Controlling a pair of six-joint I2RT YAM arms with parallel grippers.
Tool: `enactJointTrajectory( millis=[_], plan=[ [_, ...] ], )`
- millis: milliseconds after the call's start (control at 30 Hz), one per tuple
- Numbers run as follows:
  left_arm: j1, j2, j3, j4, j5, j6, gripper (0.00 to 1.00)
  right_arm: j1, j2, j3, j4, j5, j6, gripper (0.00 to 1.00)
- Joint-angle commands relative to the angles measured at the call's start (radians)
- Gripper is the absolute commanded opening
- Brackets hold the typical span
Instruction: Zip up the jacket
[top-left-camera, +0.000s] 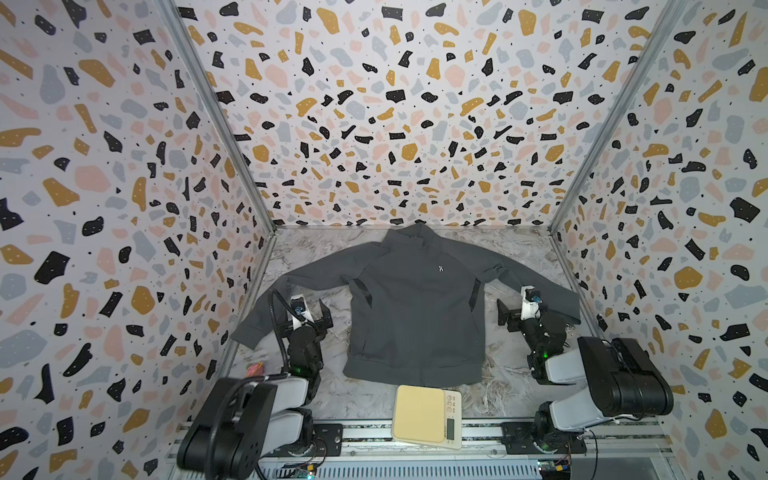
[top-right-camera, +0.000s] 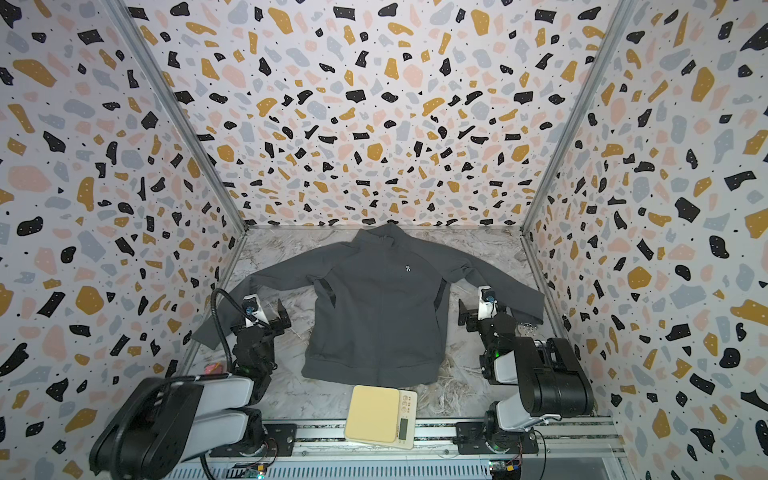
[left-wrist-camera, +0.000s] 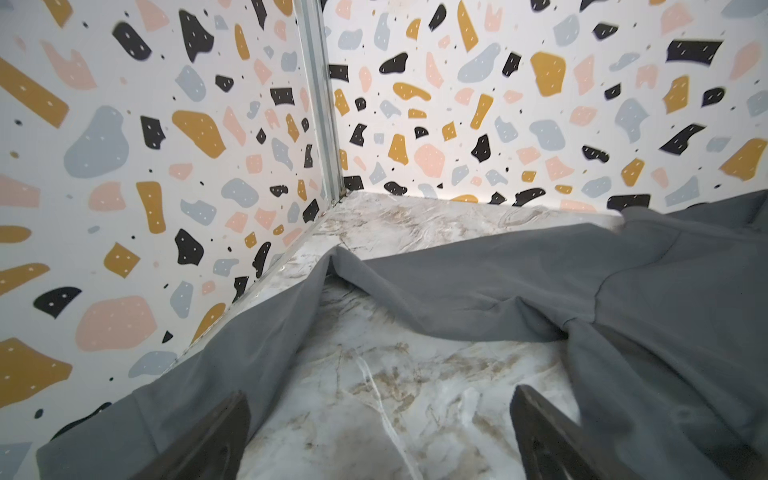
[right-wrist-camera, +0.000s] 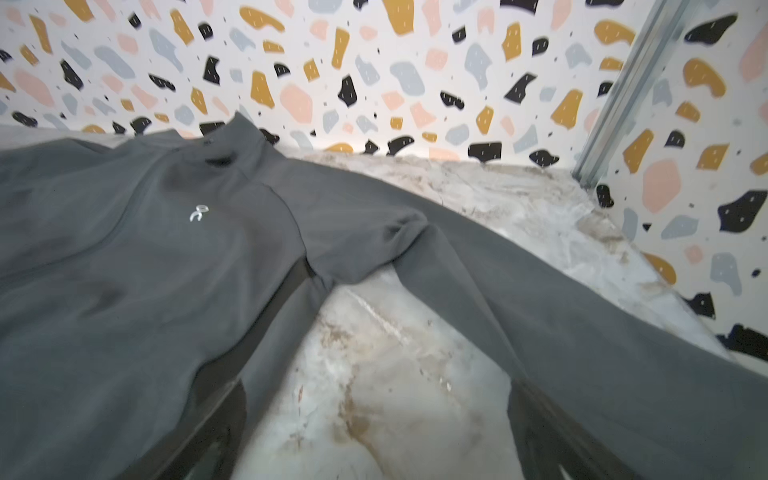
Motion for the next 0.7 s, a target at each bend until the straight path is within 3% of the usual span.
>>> enactJointTrajectory(
  millis=[0, 67, 133, 233, 267, 667],
  plan=[
    [0.011, 0.109, -0.002, 0.280, 0.066, 0.044, 1.00, 0.012, -0.019, 0.000, 0.044, -0.002, -0.008, 0.99],
    [0.020, 0.010, 0.068, -0.016, 0.141, 0.052, 1.00, 0.029, -0.020, -0.003, 0.044, 0.058, -0.002, 0.99],
    [0.032, 0.097, 0.068, 0.136, 0.152, 0.049, 1.00, 0.040, -0.019, 0.015, 0.019, 0.110, 0.005, 0.99],
    [0.032, 0.037, 0.120, -0.076, 0.017, -0.017, 1.00, 0.053, -0.010, 0.064, -0.062, 0.142, 0.001, 0.99],
    [0.032, 0.051, 0.109, -0.019, 0.002, -0.012, 1.00, 0.062, -0.009, 0.062, -0.058, 0.159, -0.004, 0.99],
    [0.028, 0.049, 0.116, -0.041, 0.021, -0.003, 1.00, 0.062, -0.009, 0.062, -0.058, 0.160, -0.003, 0.99]
  ],
)
